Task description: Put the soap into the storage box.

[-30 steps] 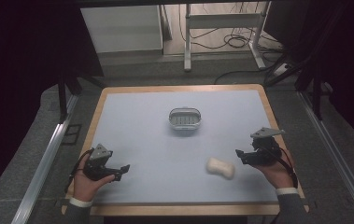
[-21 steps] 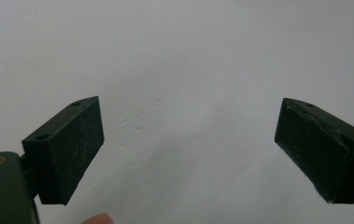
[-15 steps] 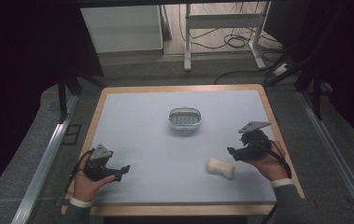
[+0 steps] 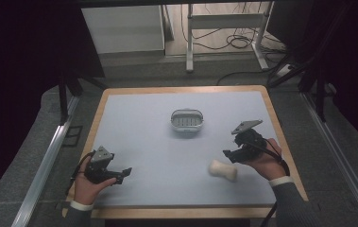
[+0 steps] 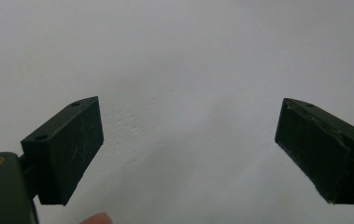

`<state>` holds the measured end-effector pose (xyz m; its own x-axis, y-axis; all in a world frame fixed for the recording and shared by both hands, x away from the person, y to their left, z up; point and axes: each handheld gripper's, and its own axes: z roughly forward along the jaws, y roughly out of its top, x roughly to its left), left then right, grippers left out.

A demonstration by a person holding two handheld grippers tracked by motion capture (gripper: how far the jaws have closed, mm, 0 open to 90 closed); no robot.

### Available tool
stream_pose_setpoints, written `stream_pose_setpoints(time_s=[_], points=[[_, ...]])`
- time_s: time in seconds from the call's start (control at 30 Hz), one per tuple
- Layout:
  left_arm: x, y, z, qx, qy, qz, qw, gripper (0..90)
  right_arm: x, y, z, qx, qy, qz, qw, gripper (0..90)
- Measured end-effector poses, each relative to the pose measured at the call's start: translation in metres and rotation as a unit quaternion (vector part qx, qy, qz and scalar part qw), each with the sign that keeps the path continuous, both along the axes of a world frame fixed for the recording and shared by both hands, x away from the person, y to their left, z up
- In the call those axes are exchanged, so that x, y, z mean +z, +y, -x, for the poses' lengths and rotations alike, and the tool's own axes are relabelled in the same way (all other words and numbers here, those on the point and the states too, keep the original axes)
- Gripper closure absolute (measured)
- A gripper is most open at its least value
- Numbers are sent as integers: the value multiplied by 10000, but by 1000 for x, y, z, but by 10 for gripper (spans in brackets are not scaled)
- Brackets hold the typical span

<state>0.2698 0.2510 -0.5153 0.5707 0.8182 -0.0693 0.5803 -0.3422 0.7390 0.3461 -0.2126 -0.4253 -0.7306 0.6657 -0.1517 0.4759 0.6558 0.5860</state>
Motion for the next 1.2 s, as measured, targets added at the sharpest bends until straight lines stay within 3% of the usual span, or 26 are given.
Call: stream_pose_setpoints(time_s=[0.27,0.63,1.0,1.2], points=[[0,1,0,14,-12,9,10000,81,0,13,2,298,250,258,9989,250],[0,1,0,2,17,-1,10000,81,-15,26,2,601,563,592,9948,274],[-1,1,-1,-13,40,-41,10000,81,-44,36,2,757,1036,895,9877,293],[0,1,0,-8,40,-36,10000,81,-55,38,3,854,1230,1179,9817,317]])
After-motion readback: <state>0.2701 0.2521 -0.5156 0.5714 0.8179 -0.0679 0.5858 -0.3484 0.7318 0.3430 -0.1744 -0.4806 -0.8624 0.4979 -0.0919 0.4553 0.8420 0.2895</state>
